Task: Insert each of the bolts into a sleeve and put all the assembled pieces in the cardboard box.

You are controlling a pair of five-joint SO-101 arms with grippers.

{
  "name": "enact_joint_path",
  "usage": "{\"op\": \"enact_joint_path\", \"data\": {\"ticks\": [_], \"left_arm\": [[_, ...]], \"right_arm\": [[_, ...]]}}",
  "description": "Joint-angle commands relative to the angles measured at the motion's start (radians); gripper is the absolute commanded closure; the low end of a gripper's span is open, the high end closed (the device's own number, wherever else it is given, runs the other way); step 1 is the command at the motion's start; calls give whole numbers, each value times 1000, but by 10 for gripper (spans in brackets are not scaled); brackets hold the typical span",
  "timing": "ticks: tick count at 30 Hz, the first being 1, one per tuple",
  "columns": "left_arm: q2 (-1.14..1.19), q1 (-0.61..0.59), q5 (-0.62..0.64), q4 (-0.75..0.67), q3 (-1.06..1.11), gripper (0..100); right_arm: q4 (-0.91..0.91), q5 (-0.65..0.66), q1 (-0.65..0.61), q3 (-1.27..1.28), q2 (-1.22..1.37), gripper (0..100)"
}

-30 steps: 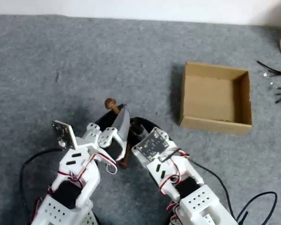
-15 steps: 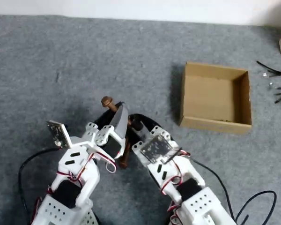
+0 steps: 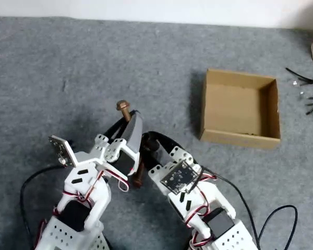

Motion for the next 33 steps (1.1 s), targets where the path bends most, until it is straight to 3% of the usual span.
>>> {"op": "enact_joint_path", "data": {"ticks": [1, 5, 11, 19, 24, 29, 33], "left_arm": [[-12, -2, -32, -28, -33, 993], [-12, -2, -32, -38, -33, 993], [-2, 1, -32, -193, -5, 993], [-2, -5, -32, -207, 19, 993], [-7, -79, -110, -71, 19, 990], [-2, -202, -230, -37, 19, 992], [-1, -213, -229, 235, -82, 990]], "right_arm": [[2, 9, -15, 143, -24, 993], [4, 5, -15, 143, -21, 993], [44, 11, -22, 143, -25, 993], [47, 58, -19, 143, -18, 993], [42, 58, -13, 143, -25, 993], [39, 54, 10, 143, -25, 993], [21, 52, 42, 143, -25, 993]]}}
